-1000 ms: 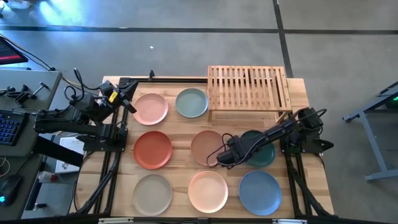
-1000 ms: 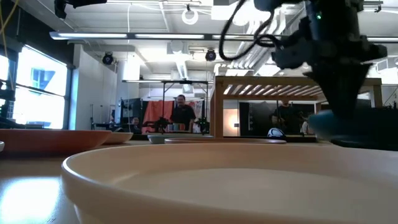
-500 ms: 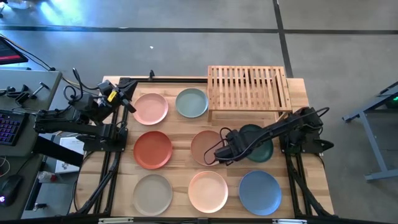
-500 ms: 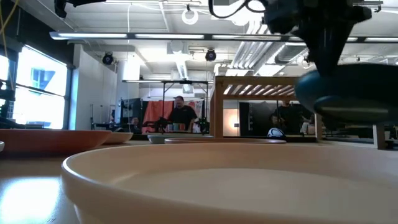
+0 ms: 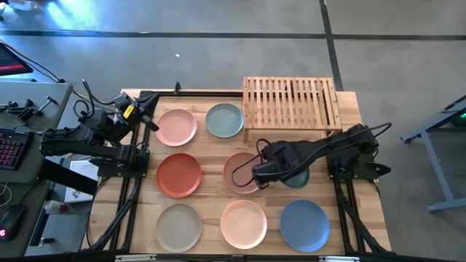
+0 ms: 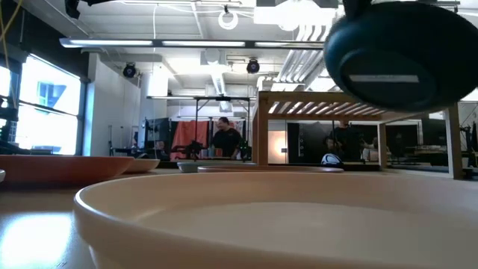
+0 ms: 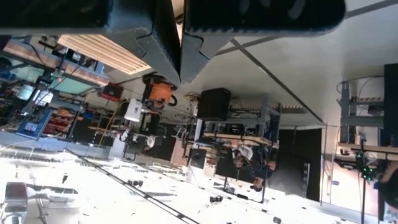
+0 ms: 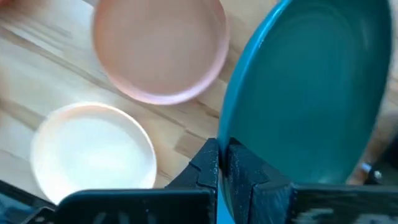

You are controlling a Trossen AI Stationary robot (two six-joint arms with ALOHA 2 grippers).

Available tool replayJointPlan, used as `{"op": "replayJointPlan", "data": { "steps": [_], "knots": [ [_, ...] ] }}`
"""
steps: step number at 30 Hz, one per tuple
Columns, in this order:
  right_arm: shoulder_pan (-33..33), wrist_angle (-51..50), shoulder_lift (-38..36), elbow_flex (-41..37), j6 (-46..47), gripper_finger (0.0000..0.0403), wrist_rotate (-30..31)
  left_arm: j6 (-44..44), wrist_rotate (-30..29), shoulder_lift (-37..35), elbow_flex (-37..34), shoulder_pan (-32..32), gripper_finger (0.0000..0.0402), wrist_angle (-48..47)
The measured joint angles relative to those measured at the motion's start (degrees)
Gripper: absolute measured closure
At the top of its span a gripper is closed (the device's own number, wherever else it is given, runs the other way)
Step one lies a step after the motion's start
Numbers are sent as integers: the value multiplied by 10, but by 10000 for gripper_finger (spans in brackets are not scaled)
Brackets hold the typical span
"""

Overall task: Place and stack plates onto a shelf
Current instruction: Put the dark blue plate on the shelf

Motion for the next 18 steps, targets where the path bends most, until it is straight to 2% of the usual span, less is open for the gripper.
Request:
{"op": "replayJointPlan", "data": {
  "steps": [10, 18],
  "knots": [
    [-13, 1, 0, 84, -63, 403, 48, 18, -4, 0, 0, 0, 401, 1],
    [-62, 0, 0, 126, -178, 403, 74, 21, -33, 0, 0, 0, 401, 0]
  ]
}}
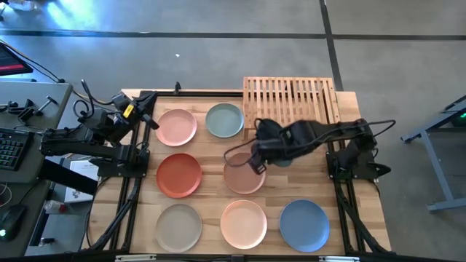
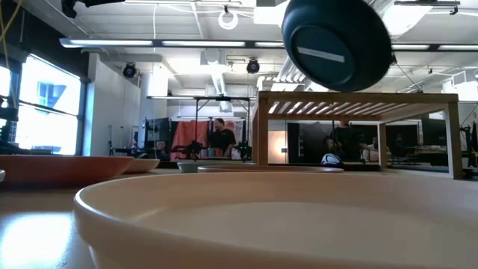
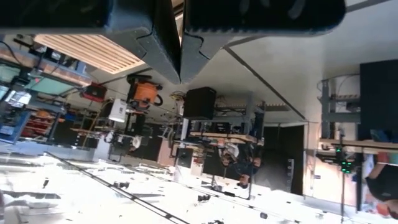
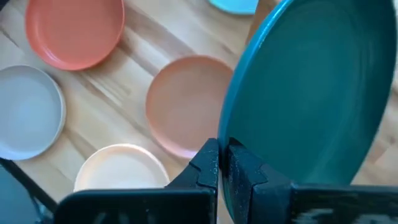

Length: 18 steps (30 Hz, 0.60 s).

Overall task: Place and stack plates onto a shelf
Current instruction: Put the dark blue plate on the shelf

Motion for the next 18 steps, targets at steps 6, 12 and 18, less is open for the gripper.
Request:
{"op": "replayJointPlan", "data": {
  "steps": [6, 12, 18],
  "knots": [
    [-46, 0, 0, 30, -98, 403, 13, 0, -1, 0, 0, 0, 401, 0],
    [-91, 0, 0, 66, -194, 403, 26, 0, -1, 0, 0, 0, 401, 0],
    [-131, 0, 0, 84, -270, 403, 40, 0, -1, 0, 0, 0, 401, 0]
  ]
}}
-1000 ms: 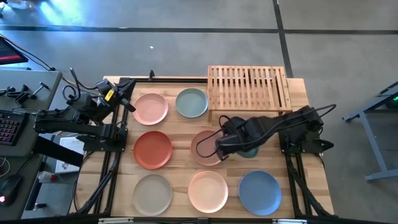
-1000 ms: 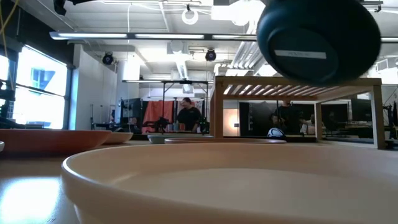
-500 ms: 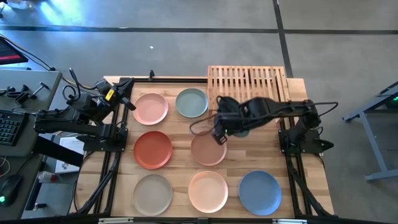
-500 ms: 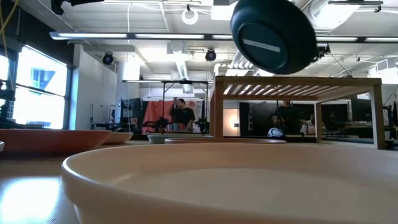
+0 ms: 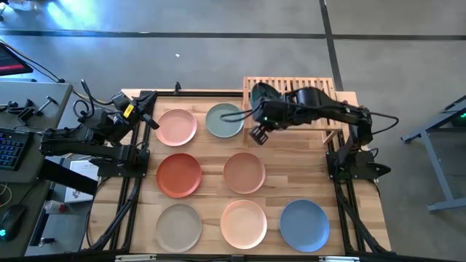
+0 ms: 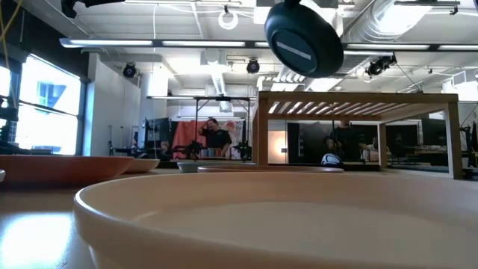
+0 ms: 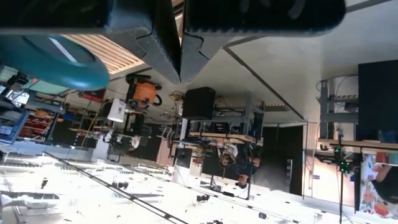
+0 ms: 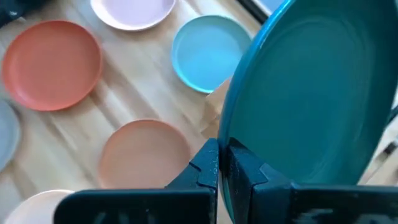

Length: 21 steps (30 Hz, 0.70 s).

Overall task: Place and stack plates onto a shelf
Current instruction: Put the dark blue plate on the shelf

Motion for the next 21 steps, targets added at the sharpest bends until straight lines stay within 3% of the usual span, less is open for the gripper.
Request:
{"op": "replayJointPlan", "data": {
  "steps": [10, 21],
  "knots": [
    [-48, 0, -23, -25, -109, 403, 39, -4, 0, 0, 0, 0, 401, 0],
    [-85, 0, -122, -180, -163, 403, 62, -11, 0, 0, 0, 0, 401, 0]
  ]
}}
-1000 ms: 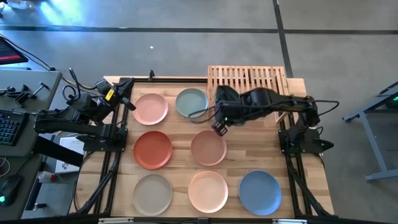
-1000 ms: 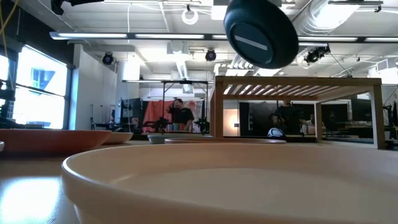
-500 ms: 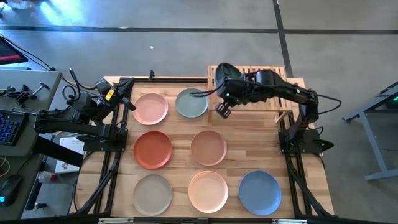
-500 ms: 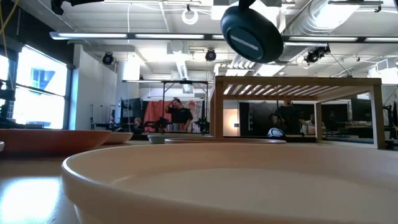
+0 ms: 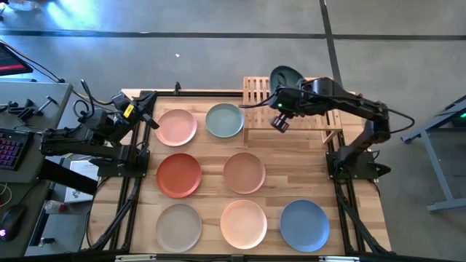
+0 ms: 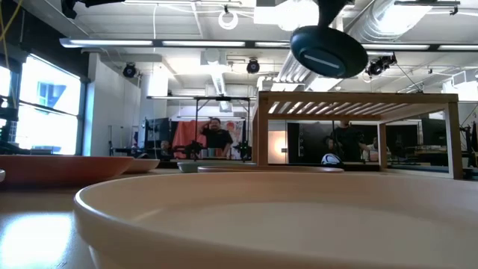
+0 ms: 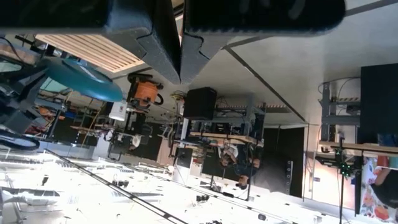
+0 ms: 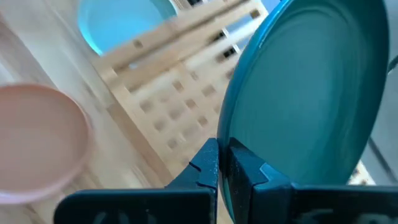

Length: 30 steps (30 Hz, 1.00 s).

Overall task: Place and stack plates onto a shelf
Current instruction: Put the dark blue plate on the shelf

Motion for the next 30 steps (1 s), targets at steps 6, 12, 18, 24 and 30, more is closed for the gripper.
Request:
{"op": "replayJointPlan", "data": {
  "steps": [6, 12, 18, 24, 30],
  "knots": [
    [-33, 0, -46, -70, -57, 403, 0, -9, -3, 0, 0, 0, 401, 0],
    [-67, 0, -82, -154, -104, 403, 4, -25, -45, 0, 0, 0, 401, 6],
    [-97, 0, -95, -234, -116, 403, 9, -25, -77, 0, 0, 0, 401, 6],
    [-104, 0, -95, -284, -104, 403, 23, -24, -109, 0, 0, 0, 401, 6],
    [-104, 0, -95, -306, -90, 403, 19, -16, -115, 0, 0, 0, 401, 5]
  ]
}}
